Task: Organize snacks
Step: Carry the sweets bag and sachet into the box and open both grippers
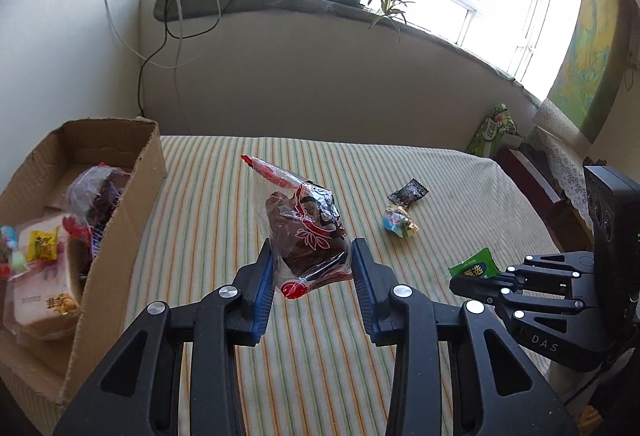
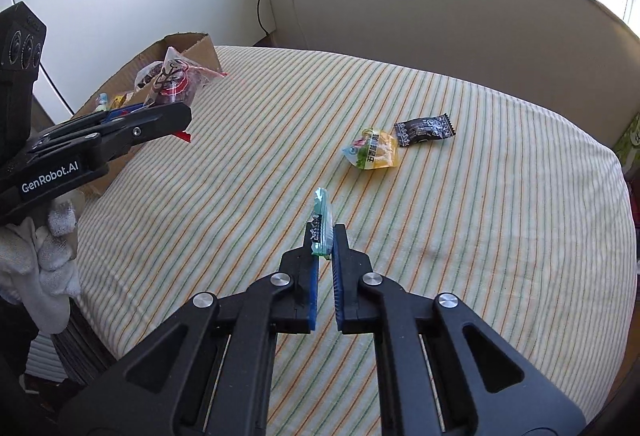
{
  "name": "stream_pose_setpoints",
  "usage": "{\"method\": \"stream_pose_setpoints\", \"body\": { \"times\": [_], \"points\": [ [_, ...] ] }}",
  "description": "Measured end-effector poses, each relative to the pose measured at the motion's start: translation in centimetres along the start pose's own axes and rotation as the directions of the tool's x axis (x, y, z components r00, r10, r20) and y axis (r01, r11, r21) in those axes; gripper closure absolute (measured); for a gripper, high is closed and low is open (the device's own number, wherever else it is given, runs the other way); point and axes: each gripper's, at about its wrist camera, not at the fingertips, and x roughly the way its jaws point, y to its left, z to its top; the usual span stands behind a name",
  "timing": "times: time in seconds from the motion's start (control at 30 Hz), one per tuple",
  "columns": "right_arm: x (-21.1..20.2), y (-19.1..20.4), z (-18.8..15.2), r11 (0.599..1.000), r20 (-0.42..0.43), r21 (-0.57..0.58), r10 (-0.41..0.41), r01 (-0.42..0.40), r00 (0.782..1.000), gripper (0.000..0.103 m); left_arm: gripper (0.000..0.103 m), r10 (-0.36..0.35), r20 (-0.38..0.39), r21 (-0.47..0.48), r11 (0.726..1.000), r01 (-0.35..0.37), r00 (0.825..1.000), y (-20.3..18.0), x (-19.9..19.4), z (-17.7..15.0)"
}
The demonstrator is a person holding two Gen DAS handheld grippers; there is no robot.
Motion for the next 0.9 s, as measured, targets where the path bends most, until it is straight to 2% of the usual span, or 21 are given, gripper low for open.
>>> {"method": "stream_pose_setpoints", "body": {
  "times": [0.23,0.4,0.53,0.73,0.9],
  "points": [
    [-1.9,1.8,0.5,0.999,0.034,-0.034,0.011,-0.009,0.999,0.097,0.068,0.024,0.046,0.019,1.000,-0.025,0.999,0.2,-3.3,-0.6],
    [-2.5,3.6,2.3,0.998,0.064,-0.064,0.021,-0.017,0.998,0.097,0.068,0.042,0.084,0.012,0.999,-0.043,0.996,1.5,-5.5,-0.8],
    [-2.3,5.6,4.6,0.995,0.085,-0.099,0.039,-0.030,0.996,0.097,0.068,0.074,0.105,-0.017,0.997,-0.073,0.992,3.9,-6.9,-1.3],
    [-1.0,9.3,9.0,0.985,0.117,-0.168,0.066,-0.046,0.991,0.097,0.068,0.176,0.126,-0.052,0.984,-0.171,0.976,8.3,-8.5,-1.7],
    [0.9,13.5,12.4,0.968,0.116,-0.244,0.082,-0.051,0.990,0.097,0.068,0.221,0.125,-0.111,0.972,-0.208,0.967,12.0,-9.3,-2.2]
  ]
}}
